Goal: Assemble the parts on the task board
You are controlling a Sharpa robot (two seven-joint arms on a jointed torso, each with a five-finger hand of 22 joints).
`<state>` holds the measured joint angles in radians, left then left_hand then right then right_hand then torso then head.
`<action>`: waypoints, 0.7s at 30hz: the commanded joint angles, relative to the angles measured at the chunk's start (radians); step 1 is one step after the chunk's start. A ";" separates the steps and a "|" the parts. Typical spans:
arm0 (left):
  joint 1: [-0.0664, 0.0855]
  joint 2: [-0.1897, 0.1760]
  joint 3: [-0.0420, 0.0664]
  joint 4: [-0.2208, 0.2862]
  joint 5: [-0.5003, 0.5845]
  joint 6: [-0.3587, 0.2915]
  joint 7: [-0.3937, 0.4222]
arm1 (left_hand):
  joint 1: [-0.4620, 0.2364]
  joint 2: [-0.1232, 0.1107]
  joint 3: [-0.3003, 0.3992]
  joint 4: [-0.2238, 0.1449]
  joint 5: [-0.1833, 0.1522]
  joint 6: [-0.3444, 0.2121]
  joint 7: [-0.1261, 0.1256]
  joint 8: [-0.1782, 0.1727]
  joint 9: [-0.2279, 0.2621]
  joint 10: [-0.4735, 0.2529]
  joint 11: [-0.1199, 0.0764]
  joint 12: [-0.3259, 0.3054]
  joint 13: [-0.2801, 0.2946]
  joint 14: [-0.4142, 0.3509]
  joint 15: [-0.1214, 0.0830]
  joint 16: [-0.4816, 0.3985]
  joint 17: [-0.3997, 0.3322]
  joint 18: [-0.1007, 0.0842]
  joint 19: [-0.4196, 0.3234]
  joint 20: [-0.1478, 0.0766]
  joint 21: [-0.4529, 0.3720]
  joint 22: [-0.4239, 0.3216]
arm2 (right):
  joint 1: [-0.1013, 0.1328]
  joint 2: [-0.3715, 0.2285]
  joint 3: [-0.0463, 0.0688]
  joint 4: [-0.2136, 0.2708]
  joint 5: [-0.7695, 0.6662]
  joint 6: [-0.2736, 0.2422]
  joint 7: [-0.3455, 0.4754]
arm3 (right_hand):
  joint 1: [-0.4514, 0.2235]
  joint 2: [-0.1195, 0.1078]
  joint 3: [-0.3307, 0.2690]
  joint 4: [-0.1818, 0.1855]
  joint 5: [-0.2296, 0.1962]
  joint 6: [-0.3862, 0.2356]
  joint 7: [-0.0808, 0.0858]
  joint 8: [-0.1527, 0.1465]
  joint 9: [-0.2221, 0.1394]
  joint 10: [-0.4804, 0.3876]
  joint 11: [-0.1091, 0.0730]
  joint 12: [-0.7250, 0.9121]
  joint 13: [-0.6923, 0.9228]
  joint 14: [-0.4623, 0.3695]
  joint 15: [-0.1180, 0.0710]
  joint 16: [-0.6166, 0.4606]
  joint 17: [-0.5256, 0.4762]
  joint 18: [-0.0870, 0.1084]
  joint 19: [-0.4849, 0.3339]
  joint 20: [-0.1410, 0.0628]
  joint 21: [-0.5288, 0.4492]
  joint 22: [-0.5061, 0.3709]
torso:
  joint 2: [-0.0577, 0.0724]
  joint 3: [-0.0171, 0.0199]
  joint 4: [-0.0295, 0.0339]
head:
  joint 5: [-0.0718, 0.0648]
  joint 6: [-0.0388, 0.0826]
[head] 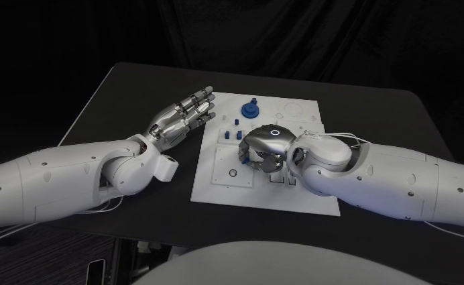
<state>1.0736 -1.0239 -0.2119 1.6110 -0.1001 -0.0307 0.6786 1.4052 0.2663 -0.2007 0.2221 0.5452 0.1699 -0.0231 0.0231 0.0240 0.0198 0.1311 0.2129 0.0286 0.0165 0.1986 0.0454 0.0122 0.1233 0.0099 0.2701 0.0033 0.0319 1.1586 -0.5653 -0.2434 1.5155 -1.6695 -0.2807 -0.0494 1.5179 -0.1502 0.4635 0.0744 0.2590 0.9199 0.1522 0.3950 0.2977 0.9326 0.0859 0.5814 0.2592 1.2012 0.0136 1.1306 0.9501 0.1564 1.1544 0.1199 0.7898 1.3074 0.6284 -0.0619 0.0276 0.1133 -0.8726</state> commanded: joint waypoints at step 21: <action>-0.005 0.008 0.001 -0.009 0.005 0.023 0.122 | 0.008 0.009 0.013 -0.004 0.006 0.001 0.010 0.002 0.001 0.000 0.012 0.009 0.002 0.001 0.011 0.012 0.003 0.019 0.000 0.010 0.007 0.002 | -0.004 -0.017 0.000 0.001 -0.011 -0.028 -0.034 | 0.000 0.009 -0.008 -0.004 0.009 -0.001 0.001 0.003 0.004 0.003 0.003 -0.002 0.001 -0.011 0.004 -0.007 -0.004 0.001 -0.010 0.000 -0.013 0.053 | 0.000 -0.0006 0.0003 | 0.007 0.000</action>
<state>1.0699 -1.0183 -0.2119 1.6014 -0.1000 -0.0221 0.6787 1.4092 0.2702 -0.1923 0.2192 0.5452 0.1734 -0.0196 0.0230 0.0239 0.0198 0.1381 0.2164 0.0295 0.0201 0.2022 0.0500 0.0140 0.1234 0.0098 0.2700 0.0032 0.0327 1.1577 -0.5811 -0.2440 1.5146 -1.6720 -0.2899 -0.0625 1.5179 -0.1502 0.4607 0.0716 0.2632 0.9200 0.1522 0.3950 0.3003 0.9323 0.0860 0.5771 0.2582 1.1978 0.0170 1.1266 0.9471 0.1564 1.1544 0.1198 0.7803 1.3080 0.6280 -0.0621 0.0283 0.1201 -0.8726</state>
